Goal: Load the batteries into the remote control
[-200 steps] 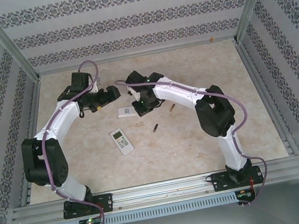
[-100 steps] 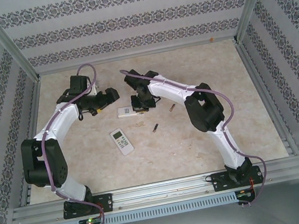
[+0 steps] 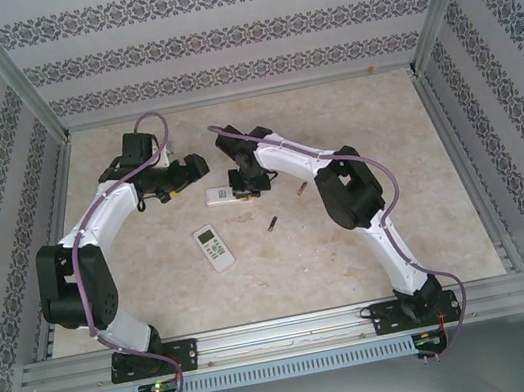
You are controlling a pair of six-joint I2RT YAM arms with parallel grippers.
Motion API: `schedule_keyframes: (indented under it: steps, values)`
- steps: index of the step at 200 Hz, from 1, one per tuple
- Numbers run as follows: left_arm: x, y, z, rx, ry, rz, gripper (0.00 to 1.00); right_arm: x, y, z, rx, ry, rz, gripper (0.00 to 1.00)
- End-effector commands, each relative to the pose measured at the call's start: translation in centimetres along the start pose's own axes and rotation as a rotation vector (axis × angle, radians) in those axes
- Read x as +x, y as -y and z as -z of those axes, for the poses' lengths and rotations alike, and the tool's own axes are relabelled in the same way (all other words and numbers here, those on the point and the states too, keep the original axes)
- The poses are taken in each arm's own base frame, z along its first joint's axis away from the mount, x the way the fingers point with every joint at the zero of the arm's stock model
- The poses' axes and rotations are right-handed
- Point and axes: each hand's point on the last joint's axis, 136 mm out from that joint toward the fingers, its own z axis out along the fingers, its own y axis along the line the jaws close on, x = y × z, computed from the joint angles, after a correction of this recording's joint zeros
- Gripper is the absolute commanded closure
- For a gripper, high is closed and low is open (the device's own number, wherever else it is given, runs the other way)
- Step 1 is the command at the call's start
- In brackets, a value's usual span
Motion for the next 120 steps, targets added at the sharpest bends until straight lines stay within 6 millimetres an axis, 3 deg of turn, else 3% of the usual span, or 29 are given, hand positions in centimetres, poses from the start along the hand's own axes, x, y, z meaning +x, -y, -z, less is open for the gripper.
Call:
schedule_keyframes:
  steps: [1,36,120]
  values:
    - [-0.3,0.4,0.8,0.024,0.024,0.0,0.04,-0.3,0.1,0.3,0.029,0.016,0.008,0.8]
    - [-0.1,0.0,0.4,0.017,0.014,0.002,0.04,-0.3,0.0,0.9,0.025,0.021,0.006,0.73]
    - [1.7,-2.5,-3.4,-0.018,-0.104,0.04,0.11,-0.1,0.6,0.8,0.052,0.027,0.015,0.84]
